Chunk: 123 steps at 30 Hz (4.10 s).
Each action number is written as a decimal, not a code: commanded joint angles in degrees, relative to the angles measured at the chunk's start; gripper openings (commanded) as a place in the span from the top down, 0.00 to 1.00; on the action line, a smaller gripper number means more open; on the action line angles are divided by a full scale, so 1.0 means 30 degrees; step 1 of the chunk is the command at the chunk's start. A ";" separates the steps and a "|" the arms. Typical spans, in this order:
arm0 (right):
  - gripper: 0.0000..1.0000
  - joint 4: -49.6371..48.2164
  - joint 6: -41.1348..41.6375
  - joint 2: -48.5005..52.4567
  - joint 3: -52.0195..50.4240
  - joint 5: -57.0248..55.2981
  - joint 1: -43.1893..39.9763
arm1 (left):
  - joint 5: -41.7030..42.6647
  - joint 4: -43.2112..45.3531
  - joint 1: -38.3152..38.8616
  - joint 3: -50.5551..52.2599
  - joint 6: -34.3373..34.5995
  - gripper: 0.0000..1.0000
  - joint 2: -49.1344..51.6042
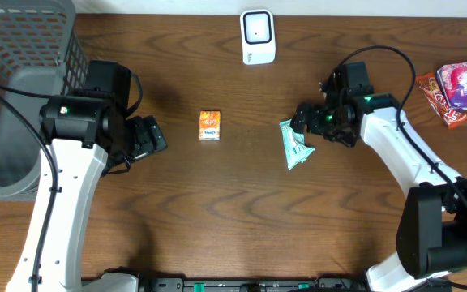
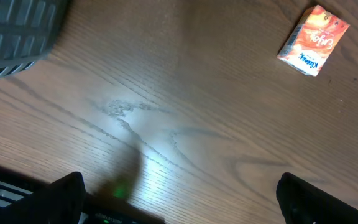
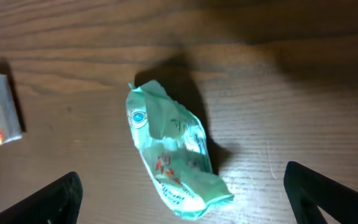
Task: Scan the item barcode
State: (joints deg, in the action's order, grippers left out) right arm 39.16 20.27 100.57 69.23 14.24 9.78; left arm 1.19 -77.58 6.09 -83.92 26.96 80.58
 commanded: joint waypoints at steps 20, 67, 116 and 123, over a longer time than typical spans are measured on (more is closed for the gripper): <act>0.84 -0.8553 0.0474 -0.0036 -0.6936 0.1180 0.1559 | -0.0109 -0.0044 -0.0058 -0.0066 -0.0051 0.02 0.0095; 0.99 -1.2458 1.1074 1.1147 1.3675 0.3184 0.1734 | -0.0109 -0.0044 -0.0058 -0.0066 -0.0058 0.02 0.0095; 0.87 -0.1916 0.3024 0.5588 0.7584 -0.5340 -1.5664 | -0.0102 -0.0044 -0.0058 -0.0066 -0.0051 0.02 0.0095; 0.55 -0.1749 0.2922 0.5581 0.7606 -0.4517 -1.6021 | -0.0109 -0.0051 -0.0058 -0.0066 -0.0058 0.02 0.0095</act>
State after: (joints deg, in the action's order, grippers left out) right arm 33.80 28.60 117.73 92.07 -1.06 -37.78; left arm 1.19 -77.56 6.11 -83.90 26.96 80.60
